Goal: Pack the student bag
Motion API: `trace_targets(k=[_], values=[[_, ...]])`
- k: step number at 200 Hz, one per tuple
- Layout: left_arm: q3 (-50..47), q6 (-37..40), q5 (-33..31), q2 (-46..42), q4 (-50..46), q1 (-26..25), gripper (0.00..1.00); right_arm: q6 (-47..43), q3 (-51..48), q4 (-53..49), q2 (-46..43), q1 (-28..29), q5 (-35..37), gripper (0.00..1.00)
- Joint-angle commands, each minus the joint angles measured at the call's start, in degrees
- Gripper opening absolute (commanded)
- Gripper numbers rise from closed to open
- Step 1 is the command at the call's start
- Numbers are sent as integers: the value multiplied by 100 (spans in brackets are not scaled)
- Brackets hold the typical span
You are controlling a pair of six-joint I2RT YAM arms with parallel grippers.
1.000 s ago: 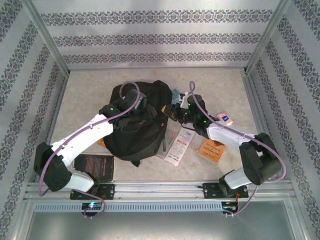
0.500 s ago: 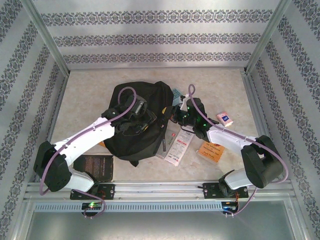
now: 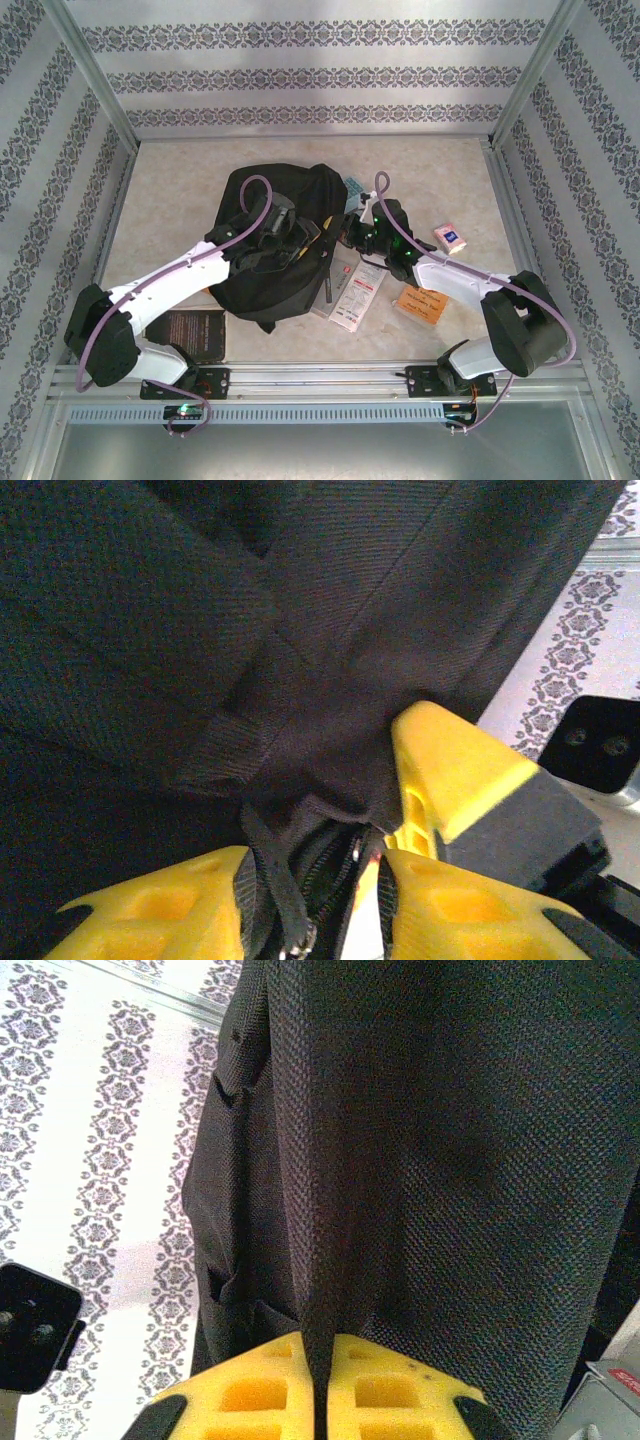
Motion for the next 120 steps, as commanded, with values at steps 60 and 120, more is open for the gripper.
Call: trace_targets(k=[60, 120], values=[[-225, -99, -239, 164, 617, -81, 34, 50, -80, 622, -285, 233, 233, 0], [-187, 56, -314, 403, 674, -81, 23, 41, -94, 655, -339, 340, 339, 0]])
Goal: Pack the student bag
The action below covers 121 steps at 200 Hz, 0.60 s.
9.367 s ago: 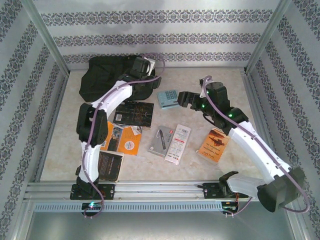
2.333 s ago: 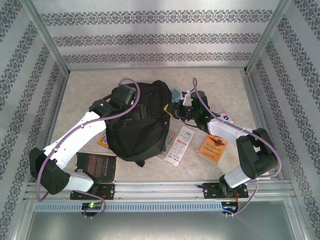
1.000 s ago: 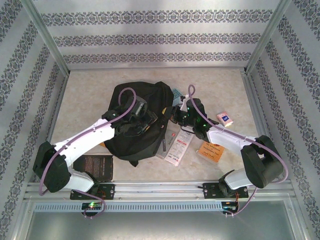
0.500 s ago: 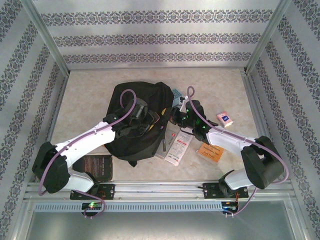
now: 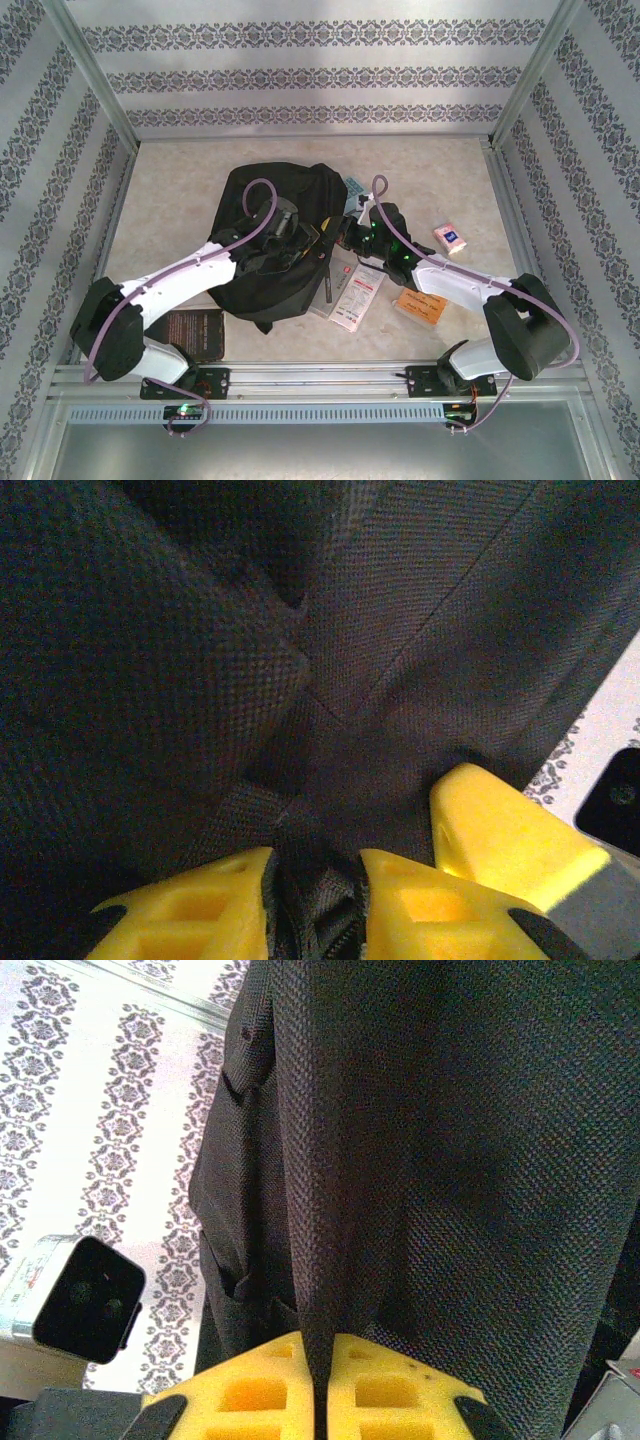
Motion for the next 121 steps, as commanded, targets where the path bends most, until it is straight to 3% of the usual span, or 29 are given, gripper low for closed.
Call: trace_targets(k=[1, 26, 55, 121], values=[[24, 130, -142, 138, 190, -81, 23, 16, -11, 526, -243, 141, 62, 0], [-42, 226, -278, 78, 142, -81, 17, -6, -40, 500, -293, 150, 139, 0], [-72, 325, -360, 50, 100, -75, 0, -26, -53, 475, -314, 151, 221, 0], [119, 861, -489, -234, -223, -73, 0, -124, -8, 18, -329, 48, 586, 0]])
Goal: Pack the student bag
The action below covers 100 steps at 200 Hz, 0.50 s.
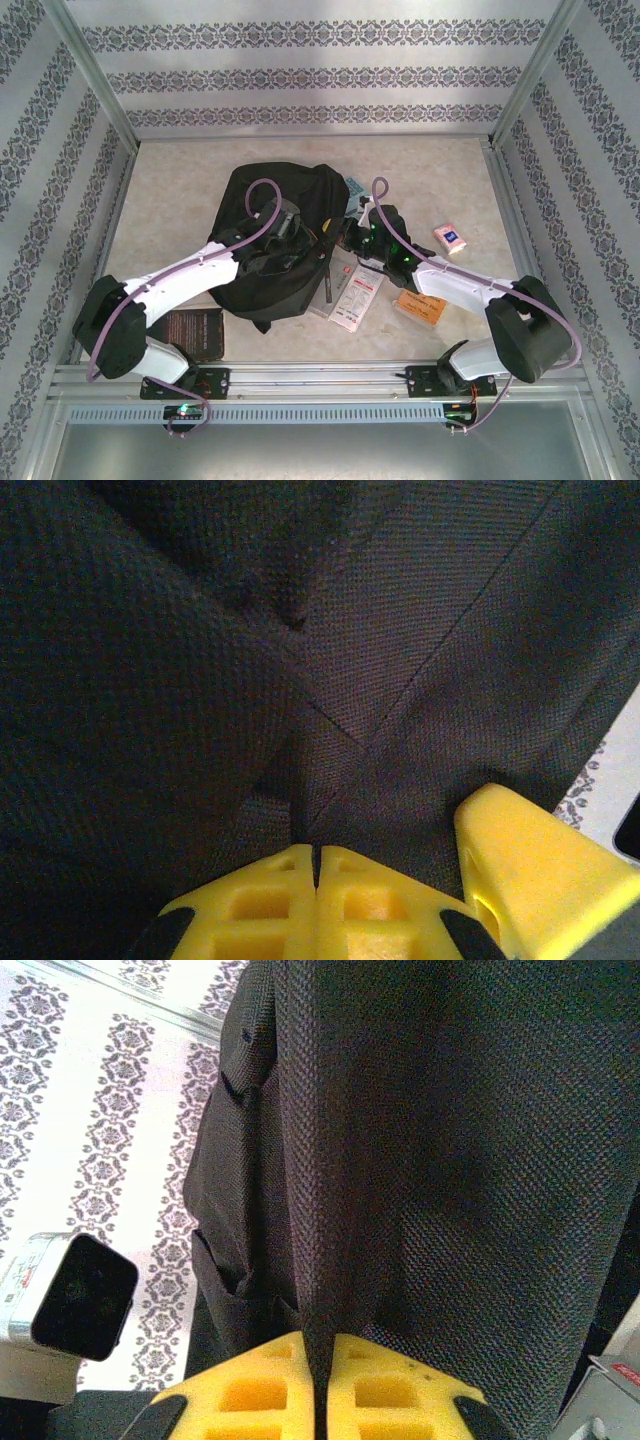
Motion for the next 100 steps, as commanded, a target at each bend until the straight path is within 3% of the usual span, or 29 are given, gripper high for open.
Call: trace_targets(k=[1, 100], values=[[126, 433, -318, -271, -228, -40, 0, -117, 53, 113, -230, -21, 312, 0], [427, 1566, -110, -657, -1293, -100, 0, -68, 521, -245, 193, -417, 271, 0]])
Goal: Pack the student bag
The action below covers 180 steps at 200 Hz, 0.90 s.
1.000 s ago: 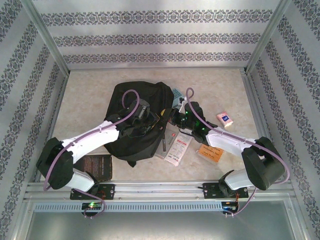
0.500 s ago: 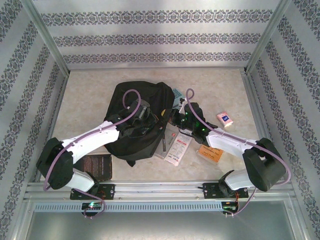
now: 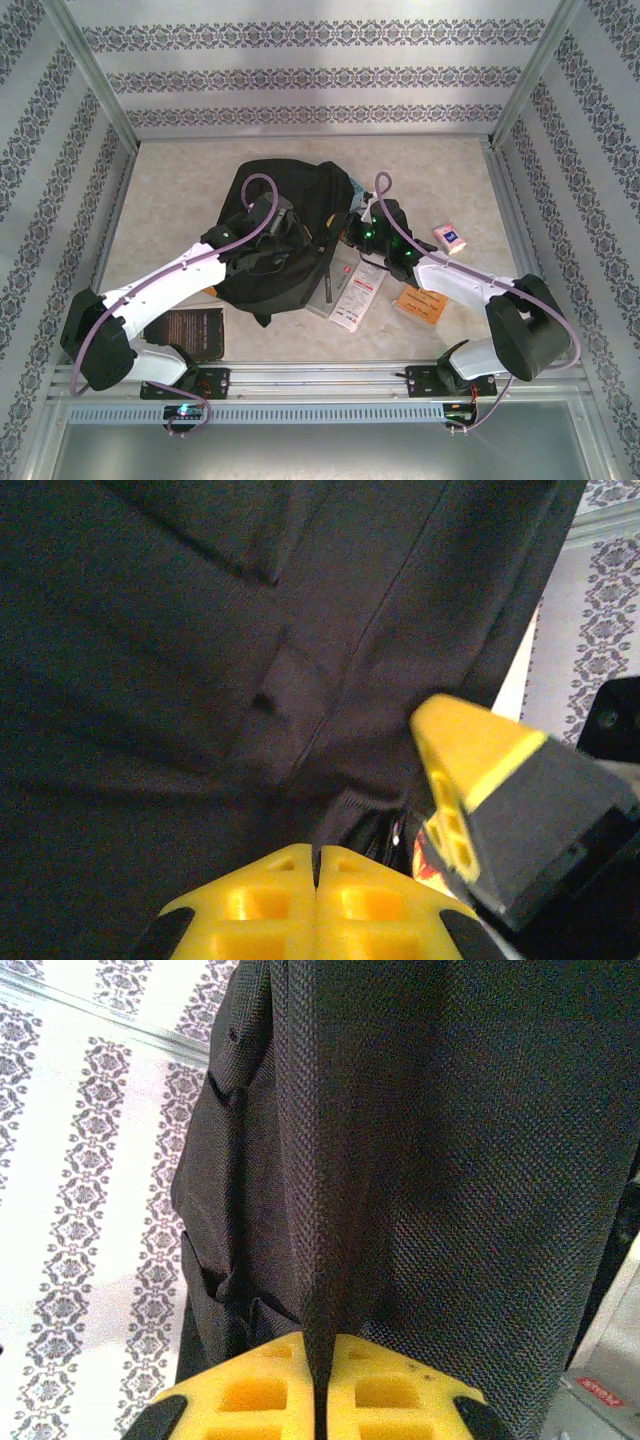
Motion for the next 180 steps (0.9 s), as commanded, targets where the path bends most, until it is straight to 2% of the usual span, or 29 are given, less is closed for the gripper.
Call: trace_targets(k=[1, 50, 75, 109, 145, 180], values=[[79, 565, 9, -189, -431, -96, 0, -68, 253, 126, 87, -160, 222, 0], [13, 1068, 77, -268, -556, -185, 0, -66, 414, 38, 293, -197, 182, 0], [-32, 1081, -118, -339, -587, -185, 0, -66, 413, 71, 351, -218, 111, 0], [-249, 801, -217, -253, 174, -151, 0, 111, 335, 234, 369, -173, 61, 0], [-1003, -39, -58, -192, 1922, 106, 0, 246, 288, 239, 306, -166, 79, 0], [-1273, -427, 185, 7, 2809, 176, 0, 310, 256, 231, 309, -179, 70, 0]])
